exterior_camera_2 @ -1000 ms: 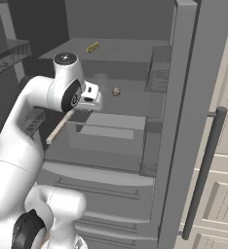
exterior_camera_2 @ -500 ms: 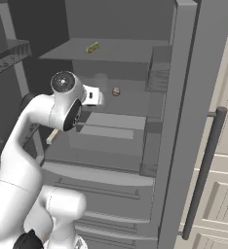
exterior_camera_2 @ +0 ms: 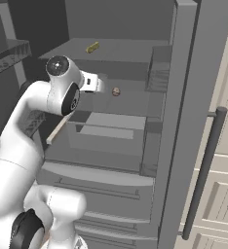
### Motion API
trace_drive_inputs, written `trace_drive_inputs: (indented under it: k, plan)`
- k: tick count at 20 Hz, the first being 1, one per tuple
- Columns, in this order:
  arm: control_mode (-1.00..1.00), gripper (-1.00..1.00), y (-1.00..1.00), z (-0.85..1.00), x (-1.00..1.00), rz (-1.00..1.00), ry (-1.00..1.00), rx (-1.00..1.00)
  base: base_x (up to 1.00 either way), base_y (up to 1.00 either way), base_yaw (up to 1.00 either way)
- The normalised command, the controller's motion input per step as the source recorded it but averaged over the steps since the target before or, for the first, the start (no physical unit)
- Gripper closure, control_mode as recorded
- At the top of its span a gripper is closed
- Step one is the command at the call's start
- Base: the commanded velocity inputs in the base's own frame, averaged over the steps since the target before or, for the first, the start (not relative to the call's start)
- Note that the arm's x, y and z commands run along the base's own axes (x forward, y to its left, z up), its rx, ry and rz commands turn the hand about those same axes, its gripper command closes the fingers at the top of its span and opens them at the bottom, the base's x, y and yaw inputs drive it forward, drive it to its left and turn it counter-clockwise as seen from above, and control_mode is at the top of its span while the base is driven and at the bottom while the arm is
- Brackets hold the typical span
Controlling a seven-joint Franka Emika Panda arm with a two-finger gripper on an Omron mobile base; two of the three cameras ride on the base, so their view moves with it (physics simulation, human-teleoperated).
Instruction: Pick the egg and butter from the fridge and place them by the bowl for mixing.
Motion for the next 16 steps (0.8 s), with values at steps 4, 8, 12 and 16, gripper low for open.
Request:
trace_drive_inputs:
  k: [4,8,12,16]
  plan:
    - [-1.0,-1.0,-0.07,0.21,0.33,-0.01,0.02,0.0,0.0,0.0,0.0]
    - [-1.0,-1.0,-0.14,-0.25,0.26,0.0,-0.03,0.0,0.0,0.0,0.0]
    - [-1.0,-1.0,-0.19,-0.6,0.23,0.0,-0.05,0.0,0.0,0.0,0.0]
    - [-1.0,-1.0,-0.13,-0.65,0.22,0.0,-0.01,0.0,0.0,0.0,0.0]
